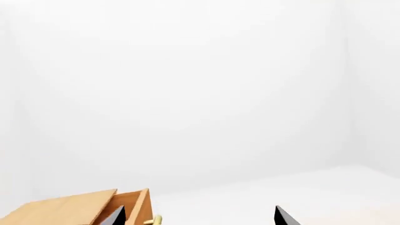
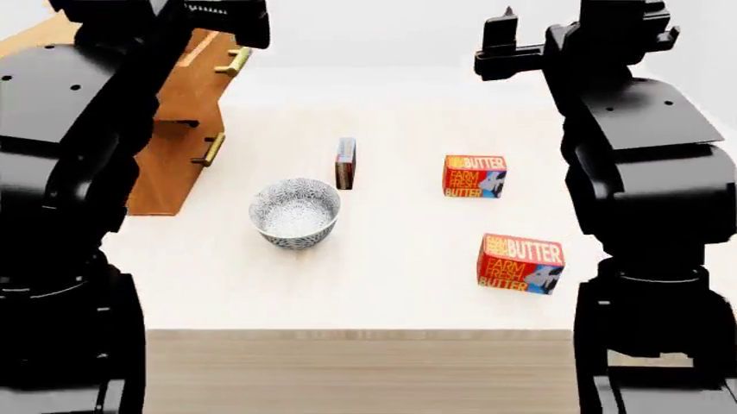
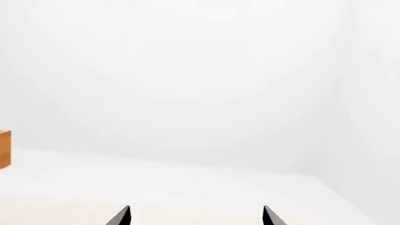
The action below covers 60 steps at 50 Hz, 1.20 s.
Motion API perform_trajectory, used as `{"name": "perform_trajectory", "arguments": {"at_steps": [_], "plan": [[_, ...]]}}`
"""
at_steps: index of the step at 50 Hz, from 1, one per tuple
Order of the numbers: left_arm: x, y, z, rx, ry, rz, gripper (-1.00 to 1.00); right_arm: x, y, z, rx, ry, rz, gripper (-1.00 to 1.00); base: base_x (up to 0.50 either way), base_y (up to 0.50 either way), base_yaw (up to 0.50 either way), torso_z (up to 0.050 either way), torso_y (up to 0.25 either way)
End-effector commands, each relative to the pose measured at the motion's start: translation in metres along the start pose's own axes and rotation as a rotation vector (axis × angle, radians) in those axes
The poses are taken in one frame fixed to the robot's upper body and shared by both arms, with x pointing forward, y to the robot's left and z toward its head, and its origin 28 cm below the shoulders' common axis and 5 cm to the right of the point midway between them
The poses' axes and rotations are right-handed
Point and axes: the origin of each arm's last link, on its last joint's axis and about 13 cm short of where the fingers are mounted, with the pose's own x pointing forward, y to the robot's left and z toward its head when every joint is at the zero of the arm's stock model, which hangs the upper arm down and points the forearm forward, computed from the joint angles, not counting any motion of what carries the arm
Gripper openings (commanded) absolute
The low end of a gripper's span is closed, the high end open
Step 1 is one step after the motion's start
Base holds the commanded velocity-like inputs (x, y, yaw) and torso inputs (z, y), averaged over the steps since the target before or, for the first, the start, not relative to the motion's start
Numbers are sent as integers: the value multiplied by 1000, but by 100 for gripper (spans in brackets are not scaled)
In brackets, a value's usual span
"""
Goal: Put the chocolate pudding in the top drawer of the cabinet and close it.
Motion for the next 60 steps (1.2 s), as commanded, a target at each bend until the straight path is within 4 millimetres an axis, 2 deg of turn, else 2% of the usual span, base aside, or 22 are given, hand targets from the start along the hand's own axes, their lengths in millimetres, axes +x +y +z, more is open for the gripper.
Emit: {"name": "perform_trajectory", "arguments": {"at_steps": [1, 8, 20, 37, 41, 60], "plan": [[34, 14, 58, 18, -19, 5, 100, 39, -19, 56, 18, 9, -33, 100, 0, 0, 0, 50, 0], [43, 17, 71, 5, -21, 6, 100, 58, -24, 69, 30, 23, -50, 100, 0, 0, 0, 50, 0], [45, 21, 78, 6, -44, 49, 100, 64, -30, 84, 6, 28, -41, 100, 0, 0, 0, 50, 0], [42, 19, 85, 2, -54, 83, 100, 59, -25, 76, 18, 58, -5, 100, 0, 0, 0, 50, 0], [41, 19, 85, 2, -34, 84, 100, 58, -25, 72, 17, 68, -1, 100, 0, 0, 0, 5, 0], [41, 18, 85, 2, -21, 97, 100, 57, -20, 64, 41, 91, 20, 100, 0, 498, 0, 0, 0]]}}
